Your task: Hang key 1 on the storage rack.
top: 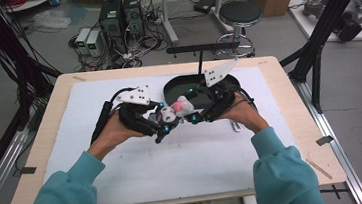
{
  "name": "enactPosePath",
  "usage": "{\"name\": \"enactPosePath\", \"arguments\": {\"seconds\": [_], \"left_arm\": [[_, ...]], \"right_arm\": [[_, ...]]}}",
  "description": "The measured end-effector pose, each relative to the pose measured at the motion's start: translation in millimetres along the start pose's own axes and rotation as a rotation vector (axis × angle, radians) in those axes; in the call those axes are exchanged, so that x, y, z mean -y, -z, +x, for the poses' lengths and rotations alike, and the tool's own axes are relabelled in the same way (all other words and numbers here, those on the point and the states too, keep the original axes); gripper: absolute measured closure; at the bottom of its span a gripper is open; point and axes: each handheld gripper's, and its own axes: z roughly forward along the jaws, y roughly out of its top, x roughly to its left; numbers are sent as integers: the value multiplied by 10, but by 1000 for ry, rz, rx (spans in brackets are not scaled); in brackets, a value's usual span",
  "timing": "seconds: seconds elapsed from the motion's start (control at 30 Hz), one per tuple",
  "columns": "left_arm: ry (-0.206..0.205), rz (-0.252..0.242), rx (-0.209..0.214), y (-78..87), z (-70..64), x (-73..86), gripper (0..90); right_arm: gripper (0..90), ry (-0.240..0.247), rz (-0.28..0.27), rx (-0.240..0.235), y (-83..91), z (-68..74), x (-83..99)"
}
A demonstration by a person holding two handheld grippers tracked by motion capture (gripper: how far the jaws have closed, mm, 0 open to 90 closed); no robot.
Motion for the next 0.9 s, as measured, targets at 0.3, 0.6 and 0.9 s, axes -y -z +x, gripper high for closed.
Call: {"name": "enactPosePath", "arguments": {"seconds": [0.3, 0.6, 0.9], "left_arm": [[-16, 8, 13, -9, -18, 1, 392], [-9, 6, 12, -24, 8, 22, 358], [33, -42, -33, -39, 35, 71, 56]], "right_arm": [[468, 32, 15, -45, -35, 35, -31], [552, 30, 18, -36, -23, 30, -27], [552, 26, 32, -9, -23, 19, -21]]}}
